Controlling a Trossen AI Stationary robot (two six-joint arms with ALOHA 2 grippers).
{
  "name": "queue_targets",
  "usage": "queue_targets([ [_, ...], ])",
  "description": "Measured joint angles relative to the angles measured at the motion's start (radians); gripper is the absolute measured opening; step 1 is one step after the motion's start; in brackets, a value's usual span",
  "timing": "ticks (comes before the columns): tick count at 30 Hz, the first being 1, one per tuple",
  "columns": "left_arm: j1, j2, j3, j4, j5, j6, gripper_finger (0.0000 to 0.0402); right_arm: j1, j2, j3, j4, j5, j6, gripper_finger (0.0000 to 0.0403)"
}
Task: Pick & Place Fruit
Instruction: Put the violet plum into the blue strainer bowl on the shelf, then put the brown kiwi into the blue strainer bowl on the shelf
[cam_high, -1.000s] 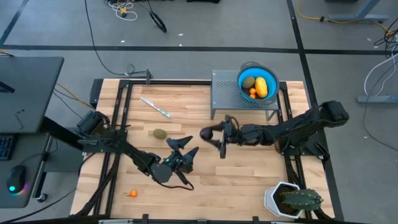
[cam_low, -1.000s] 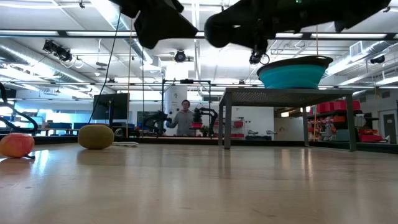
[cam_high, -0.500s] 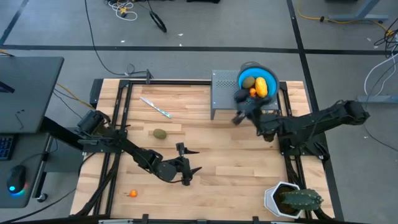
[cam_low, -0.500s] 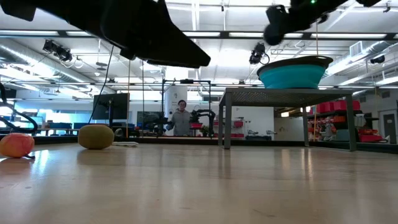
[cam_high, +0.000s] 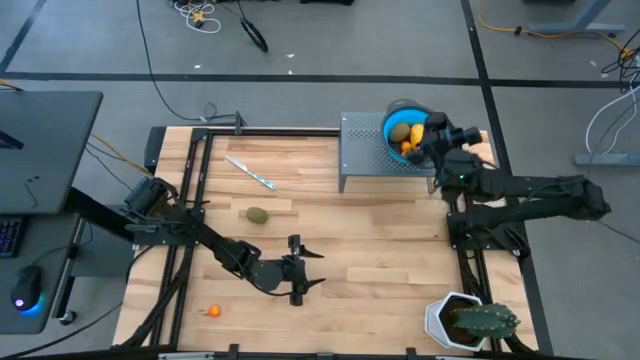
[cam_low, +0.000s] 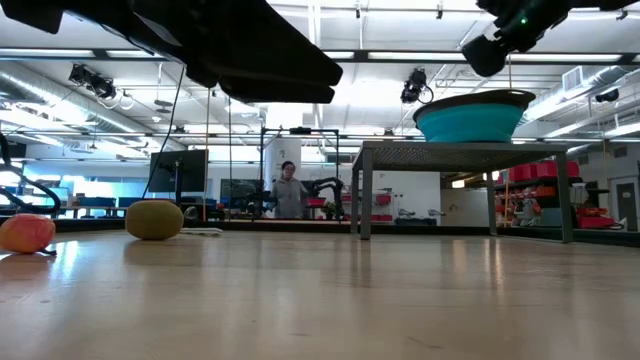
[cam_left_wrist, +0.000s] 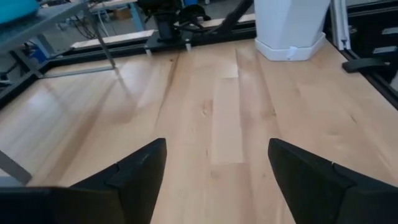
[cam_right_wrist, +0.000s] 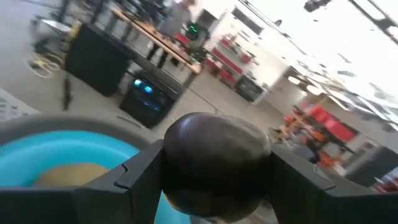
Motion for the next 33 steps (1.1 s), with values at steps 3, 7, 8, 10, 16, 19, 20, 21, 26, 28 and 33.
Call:
queue_targets([
  [3, 0.0, 0.0, 0.0, -0.005, 0.022, -0.003, 0.0284, -0.029, -0.048, 0.0, -0.03, -0.132, 0.011, 0.0242],
  [7, 0.0, 0.0, 0.0, -0.007, 0.022, -0.002, 0.0284, -0.061, -0.108, 0.0, -0.105, -0.28, 0.08, 0.0243],
  [8, 0.0, 0.0, 0.0, -0.007, 0.022, 0.0, 0.0284, -0.074, -0.12, 0.0, -0.138, -0.306, 0.105, 0.0243],
  [10, 0.0, 0.0, 0.0, -0.009, 0.022, 0.0, 0.0284, -0.103, -0.142, 0.0, -0.222, -0.35, 0.155, 0.0243],
  [16, 0.0, 0.0, 0.0, -0.009, -0.018, 0.002, 0.0283, -0.197, -0.172, 0.0, -0.381, -0.501, 0.298, 0.0243],
  [19, 0.001, 0.0, 0.0, -0.004, -0.067, 0.002, 0.0283, -0.206, -0.172, 0.0, -0.375, -0.518, 0.354, 0.0244],
  [20, 0.001, 0.0, 0.0, 0.001, -0.078, 0.002, 0.0283, -0.206, -0.172, 0.0, -0.367, -0.518, 0.365, 0.0246],
  [21, 0.001, 0.0, 0.0, 0.008, -0.082, 0.004, 0.0283, -0.206, -0.172, 0.0, -0.36, -0.518, 0.372, 0.025],
  [26, 0.004, 0.0, 0.001, 0.022, -0.078, 0.004, 0.0283, -0.206, -0.172, 0.0, -0.346, -0.518, 0.374, 0.0293],
  [28, 0.009, 0.0, 0.001, 0.023, -0.071, 0.003, 0.0283, -0.206, -0.172, 0.0, -0.353, -0.518, 0.371, 0.0315],
  [33, 0.015, 0.0, 0.001, 0.023, -0.069, 0.001, 0.0284, -0.206, -0.172, 0.0, -0.381, -0.518, 0.373, 0.0357],
])
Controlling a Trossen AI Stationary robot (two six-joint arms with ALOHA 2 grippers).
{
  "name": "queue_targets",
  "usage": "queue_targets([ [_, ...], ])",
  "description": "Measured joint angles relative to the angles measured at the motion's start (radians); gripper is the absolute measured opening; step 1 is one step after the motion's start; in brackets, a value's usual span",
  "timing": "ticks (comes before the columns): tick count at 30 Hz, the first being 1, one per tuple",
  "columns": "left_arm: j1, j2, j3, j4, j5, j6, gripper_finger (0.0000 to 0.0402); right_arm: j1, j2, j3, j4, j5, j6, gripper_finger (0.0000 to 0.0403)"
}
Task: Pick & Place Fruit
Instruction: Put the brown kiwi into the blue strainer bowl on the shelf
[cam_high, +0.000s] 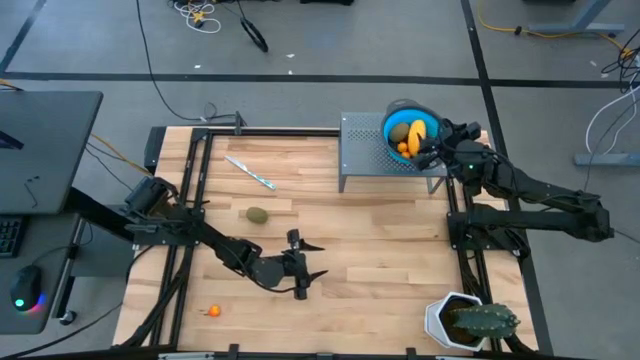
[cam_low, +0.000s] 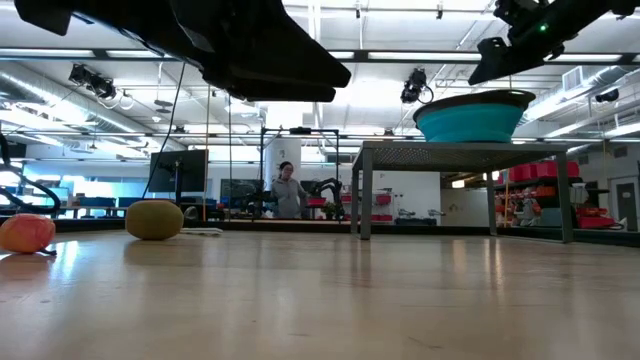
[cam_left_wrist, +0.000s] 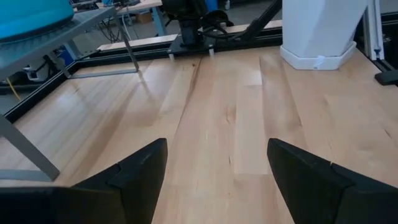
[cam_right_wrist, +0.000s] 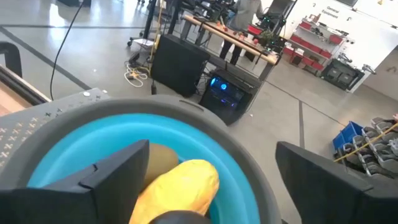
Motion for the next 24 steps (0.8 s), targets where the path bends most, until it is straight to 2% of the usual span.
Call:
queue_targets([
  [4, -0.005, -0.005, 0.0, -0.033, -0.03, 0.001, 0.0284, 0.005, 0.0, 0.0, -0.002, -0.005, 0.025, 0.0367],
  [8, -0.017, -0.05, 0.0, -0.135, -0.098, -0.033, 0.0284, 0.031, 0.0, 0.0, 0.018, -0.096, 0.076, 0.0368],
  [11, -0.022, -0.099, 0.0, -0.234, -0.105, -0.085, 0.0284, 0.059, 0.0, 0.0, 0.05, -0.286, 0.108, 0.0368],
  [14, -0.029, -0.162, 0.001, -0.375, -0.132, -0.165, 0.0284, 0.087, 0.0, 0.0, 0.073, -0.571, 0.159, 0.0368],
  [18, -0.038, -0.238, 0.0, -0.631, -0.182, -0.36, 0.0284, 0.128, 0.01, 0.0, 0.074, -0.911, 0.226, 0.0367],
  [21, -0.039, -0.289, 0.0, -0.86, -0.179, -0.562, 0.0284, 0.171, 0.029, 0.0, 0.062, -1.038, 0.268, 0.0367],
  [24, -0.028, -0.322, 0.0, -1.068, -0.186, -0.766, 0.0284, 0.229, 0.055, -0.016, 0.07, -1.051, 0.289, 0.0367],
])
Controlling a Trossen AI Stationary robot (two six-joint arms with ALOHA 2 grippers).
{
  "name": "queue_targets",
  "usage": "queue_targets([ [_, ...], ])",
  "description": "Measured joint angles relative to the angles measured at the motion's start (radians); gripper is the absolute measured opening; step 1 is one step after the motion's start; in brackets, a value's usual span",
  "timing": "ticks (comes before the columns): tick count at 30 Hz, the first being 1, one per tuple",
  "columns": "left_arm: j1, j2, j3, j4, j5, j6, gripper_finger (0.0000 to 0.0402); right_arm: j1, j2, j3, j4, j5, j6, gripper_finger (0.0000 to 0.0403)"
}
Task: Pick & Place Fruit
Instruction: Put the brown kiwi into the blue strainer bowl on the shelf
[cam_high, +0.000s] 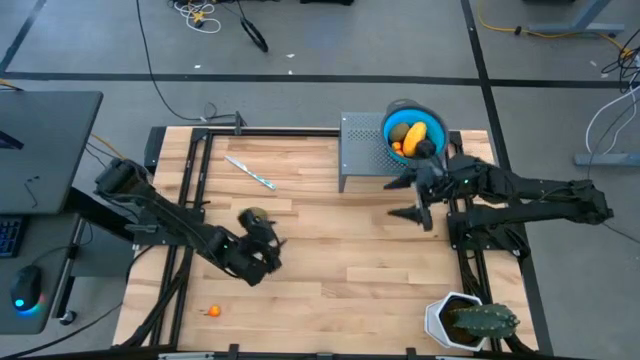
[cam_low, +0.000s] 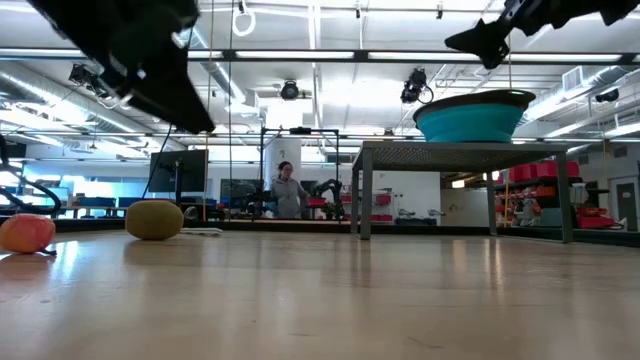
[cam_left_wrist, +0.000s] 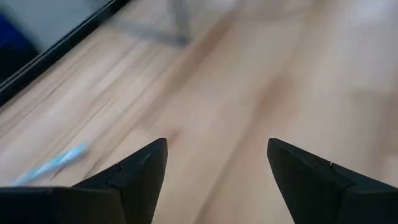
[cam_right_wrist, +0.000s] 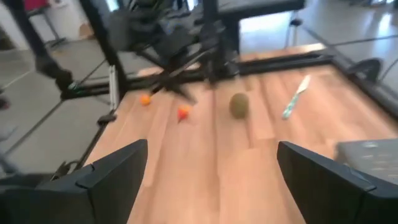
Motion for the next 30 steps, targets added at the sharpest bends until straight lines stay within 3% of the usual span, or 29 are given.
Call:
queue_targets([
  [3, 0.041, -0.034, 0.0, -0.17, 0.034, -0.25, 0.0284, 0.051, 0.032, -0.033, 0.055, 0.007, -0.004, 0.0367],
  [6, 0.093, -0.044, 0.0, -0.266, 0.153, -0.298, 0.0284, 0.091, 0.068, -0.078, 0.151, 0.007, -0.007, 0.0367],
  [12, 0.163, -0.046, 0.0, -0.292, 0.301, -0.103, 0.0284, 0.142, 0.14, -0.141, 0.354, 0.007, -0.041, 0.0367],
  [19, 0.268, -0.09, -0.014, -0.325, 0.416, 0.105, 0.0284, 0.151, 0.199, -0.142, 0.433, 0.007, -0.119, 0.0367],
  [25, 0.35, -0.208, -0.118, -0.282, 0.469, 0.258, 0.0287, 0.158, 0.238, -0.143, 0.448, 0.039, -0.136, 0.0367],
  [30, 0.405, -0.268, -0.226, -0.167, 0.514, 0.331, 0.0322, 0.182, 0.269, -0.143, 0.445, 0.041, -0.147, 0.0367],
])
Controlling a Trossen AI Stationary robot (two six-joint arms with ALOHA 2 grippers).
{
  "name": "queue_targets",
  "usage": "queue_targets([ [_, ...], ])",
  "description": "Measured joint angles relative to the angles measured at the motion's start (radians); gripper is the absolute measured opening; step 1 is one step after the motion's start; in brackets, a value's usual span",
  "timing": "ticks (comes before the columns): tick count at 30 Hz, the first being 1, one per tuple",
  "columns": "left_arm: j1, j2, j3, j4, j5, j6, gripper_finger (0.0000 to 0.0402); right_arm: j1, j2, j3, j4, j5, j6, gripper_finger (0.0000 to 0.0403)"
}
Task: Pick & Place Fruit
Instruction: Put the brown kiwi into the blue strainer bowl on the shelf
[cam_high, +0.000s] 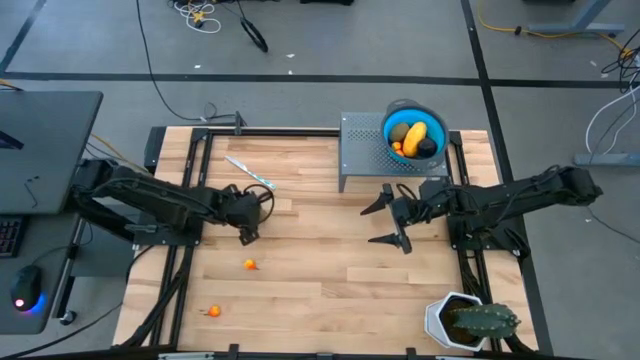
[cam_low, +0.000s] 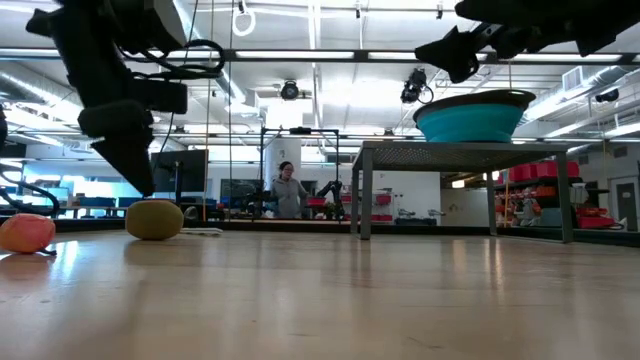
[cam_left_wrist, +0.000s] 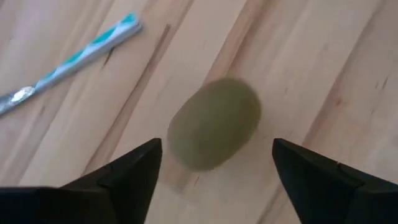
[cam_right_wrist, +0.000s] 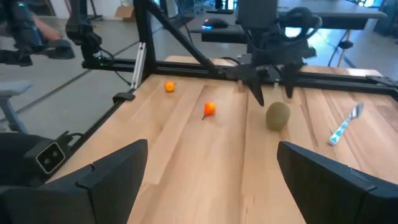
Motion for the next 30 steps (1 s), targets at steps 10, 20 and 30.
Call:
queue_targets([
  [10, 0.013, -0.001, -0.036, 0.116, -0.041, 0.144, 0.0398, 0.035, 0.025, 0.0, 0.054, 0.0, -0.019, 0.0367],
  [20, 0.055, 0.008, -0.175, 0.25, 0.019, 0.094, 0.0387, 0.035, 0.026, 0.0, 0.052, 0.001, -0.011, 0.0367],
  [30, 0.055, 0.008, -0.18, 0.285, -0.015, 0.122, 0.0365, 0.035, 0.026, 0.0, 0.052, 0.045, -0.018, 0.0367],
])
